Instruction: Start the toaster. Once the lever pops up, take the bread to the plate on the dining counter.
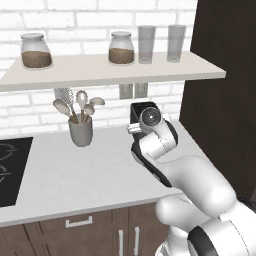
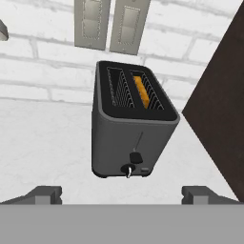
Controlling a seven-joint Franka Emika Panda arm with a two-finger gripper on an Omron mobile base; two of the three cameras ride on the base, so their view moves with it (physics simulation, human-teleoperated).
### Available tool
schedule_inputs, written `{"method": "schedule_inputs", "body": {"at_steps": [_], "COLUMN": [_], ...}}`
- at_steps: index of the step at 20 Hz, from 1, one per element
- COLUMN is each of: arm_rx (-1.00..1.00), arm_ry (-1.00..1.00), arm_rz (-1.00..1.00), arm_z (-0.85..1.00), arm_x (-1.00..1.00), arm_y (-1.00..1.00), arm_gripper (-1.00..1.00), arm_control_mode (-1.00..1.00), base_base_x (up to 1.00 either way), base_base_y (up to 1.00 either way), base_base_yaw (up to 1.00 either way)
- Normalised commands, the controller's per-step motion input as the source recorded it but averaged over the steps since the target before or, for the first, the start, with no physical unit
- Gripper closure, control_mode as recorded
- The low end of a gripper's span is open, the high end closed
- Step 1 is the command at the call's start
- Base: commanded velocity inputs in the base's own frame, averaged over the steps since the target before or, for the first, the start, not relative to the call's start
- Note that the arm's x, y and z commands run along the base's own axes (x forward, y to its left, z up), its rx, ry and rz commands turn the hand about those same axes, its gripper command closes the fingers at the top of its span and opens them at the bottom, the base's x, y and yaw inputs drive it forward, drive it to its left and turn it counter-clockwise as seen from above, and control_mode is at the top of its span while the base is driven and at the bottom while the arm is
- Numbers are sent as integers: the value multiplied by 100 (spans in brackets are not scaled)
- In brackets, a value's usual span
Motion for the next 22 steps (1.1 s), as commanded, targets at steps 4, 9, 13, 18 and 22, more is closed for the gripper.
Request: {"method": "schedule_inputs", "body": {"at_steps": [4, 9, 13, 18, 22], "arm_rx": [0, 0, 0, 0, 0], "arm_ry": [0, 0, 0, 0, 0], "arm_rz": [0, 0, 0, 0, 0], "arm_z": [0, 0, 0, 0, 0], "arm_x": [0, 0, 0, 0, 0], "arm_y": [0, 0, 0, 0, 0], "arm_gripper": [-100, -100, -100, -100, -100], "arm_control_mode": [-100, -100, -100, -100, -100], "base_base_x": [0, 0, 0, 0, 0], "base_base_y": [0, 0, 0, 0, 0], "base_base_yaw": [0, 0, 0, 0, 0]}}
